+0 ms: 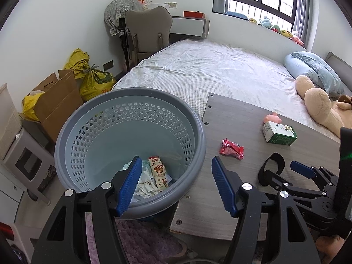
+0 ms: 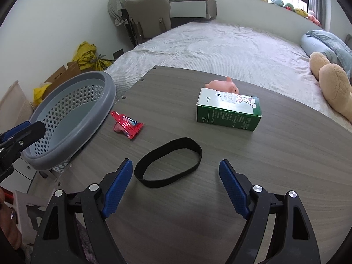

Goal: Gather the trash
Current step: 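Grasp the black rubber band with the right gripper while the left gripper approaches the red wrapper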

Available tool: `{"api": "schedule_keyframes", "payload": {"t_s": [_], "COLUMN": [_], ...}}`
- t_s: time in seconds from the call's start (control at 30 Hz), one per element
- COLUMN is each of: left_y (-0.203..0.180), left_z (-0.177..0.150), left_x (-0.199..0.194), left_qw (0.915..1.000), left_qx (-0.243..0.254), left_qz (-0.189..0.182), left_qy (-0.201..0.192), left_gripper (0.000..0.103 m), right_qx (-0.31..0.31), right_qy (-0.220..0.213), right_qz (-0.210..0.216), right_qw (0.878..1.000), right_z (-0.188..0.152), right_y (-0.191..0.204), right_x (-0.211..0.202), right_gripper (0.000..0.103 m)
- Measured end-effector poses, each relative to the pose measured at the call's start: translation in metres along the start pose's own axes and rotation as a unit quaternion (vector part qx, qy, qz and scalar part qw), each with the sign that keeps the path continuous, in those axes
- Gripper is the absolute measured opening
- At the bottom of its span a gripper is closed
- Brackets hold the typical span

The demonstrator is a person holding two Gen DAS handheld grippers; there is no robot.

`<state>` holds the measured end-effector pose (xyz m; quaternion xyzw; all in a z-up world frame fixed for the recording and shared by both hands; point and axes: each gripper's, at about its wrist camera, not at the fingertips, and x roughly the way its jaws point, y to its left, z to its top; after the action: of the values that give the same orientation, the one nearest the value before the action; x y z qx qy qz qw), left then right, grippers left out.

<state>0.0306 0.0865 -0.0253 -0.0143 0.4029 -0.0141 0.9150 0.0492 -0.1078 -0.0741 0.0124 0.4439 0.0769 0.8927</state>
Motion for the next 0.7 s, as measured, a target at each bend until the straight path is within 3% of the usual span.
{"api": "schedule_keyframes", "payload": {"t_s": [0.17, 0.4, 0.47, 0.6, 0.7], "left_y": [0.001, -0.001, -0.002, -0.007, -0.013], "left_z": [-0.001, -0.003, -0.004, -0.005, -0.007], "left_x": [0.004, 0.008, 0.009, 0.009, 0.009], "left_qw": [1.0000, 0.9999, 0.9999, 0.9999, 0.9997], "left_qx": [-0.002, -0.001, -0.001, 0.004, 0.010], "left_qz": [-0.001, -0.005, -0.008, -0.012, -0.016], "left_qy": [0.004, 0.009, 0.011, 0.012, 0.012], "left_gripper": [0.063, 0.063, 0.063, 0.063, 0.063], "right_qx": [-0.015, -0.031, -0.032, -0.028, -0.009], "right_qy": [0.006, 0.009, 0.006, 0.003, 0.003], "right_qz": [-0.019, -0.039, -0.039, -0.027, -0.009], "right_qw": [1.000, 0.999, 0.999, 0.999, 1.000], "right_z": [-0.001, 0.000, 0.000, 0.001, 0.000], "right_y": [0.006, 0.011, 0.010, 0.009, 0.001], "right_x": [0.009, 0.014, 0.013, 0.010, 0.008], "right_gripper": [0.077, 0.060, 0.047, 0.010, 0.005]}}
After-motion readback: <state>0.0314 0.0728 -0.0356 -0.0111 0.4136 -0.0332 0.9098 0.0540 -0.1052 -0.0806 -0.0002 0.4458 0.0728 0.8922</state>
